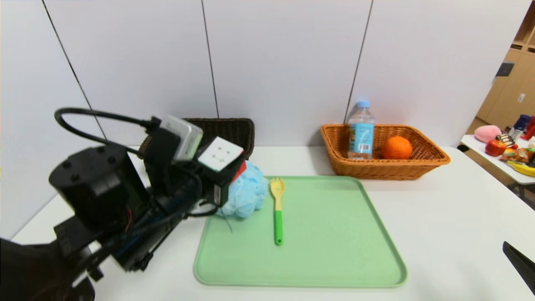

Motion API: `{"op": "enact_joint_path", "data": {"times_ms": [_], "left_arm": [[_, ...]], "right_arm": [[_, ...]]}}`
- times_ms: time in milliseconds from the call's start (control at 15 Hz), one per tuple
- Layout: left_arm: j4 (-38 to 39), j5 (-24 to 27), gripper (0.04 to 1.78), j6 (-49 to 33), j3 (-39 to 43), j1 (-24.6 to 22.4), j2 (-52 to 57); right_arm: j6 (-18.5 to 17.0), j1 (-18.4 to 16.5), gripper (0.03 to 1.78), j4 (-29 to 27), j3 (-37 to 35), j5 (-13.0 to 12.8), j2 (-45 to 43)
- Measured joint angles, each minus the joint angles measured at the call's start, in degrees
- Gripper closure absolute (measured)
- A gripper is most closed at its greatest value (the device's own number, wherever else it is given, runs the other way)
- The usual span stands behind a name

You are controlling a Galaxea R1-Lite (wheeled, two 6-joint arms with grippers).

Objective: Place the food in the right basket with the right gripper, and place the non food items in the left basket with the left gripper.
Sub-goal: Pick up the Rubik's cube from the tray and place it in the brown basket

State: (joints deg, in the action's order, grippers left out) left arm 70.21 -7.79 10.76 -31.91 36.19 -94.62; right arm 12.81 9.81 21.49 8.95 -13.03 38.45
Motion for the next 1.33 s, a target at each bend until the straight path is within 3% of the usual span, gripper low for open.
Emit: {"op": "enact_joint_path", "data": {"times_ms": [267,467,733,1067,1333], "left_arm": [[-17.37,9.26,0.83,-0.07,-19.85,-15.56,-3.52],[-21.53,11.03,0.83,2.68,-27.81,-23.53,-10.4],[-21.97,11.47,0.83,3.58,-29.85,-26.83,-16.26],[-21.67,11.73,0.83,5.74,-30.04,-27.62,-19.1],[-21.55,12.0,0.53,5.99,-29.44,-27.9,-19.49]], "right_arm": [[-0.06,0.0,0.11,-0.02,-0.16,0.24,0.05],[-0.06,-0.12,0.11,-0.02,-0.18,0.28,0.05],[-0.06,-0.15,0.11,-0.02,-0.27,0.27,0.05],[-0.15,-0.17,0.11,-0.02,-0.4,0.27,0.11],[-0.13,-0.26,0.11,-0.02,-0.49,0.28,0.18]]}}
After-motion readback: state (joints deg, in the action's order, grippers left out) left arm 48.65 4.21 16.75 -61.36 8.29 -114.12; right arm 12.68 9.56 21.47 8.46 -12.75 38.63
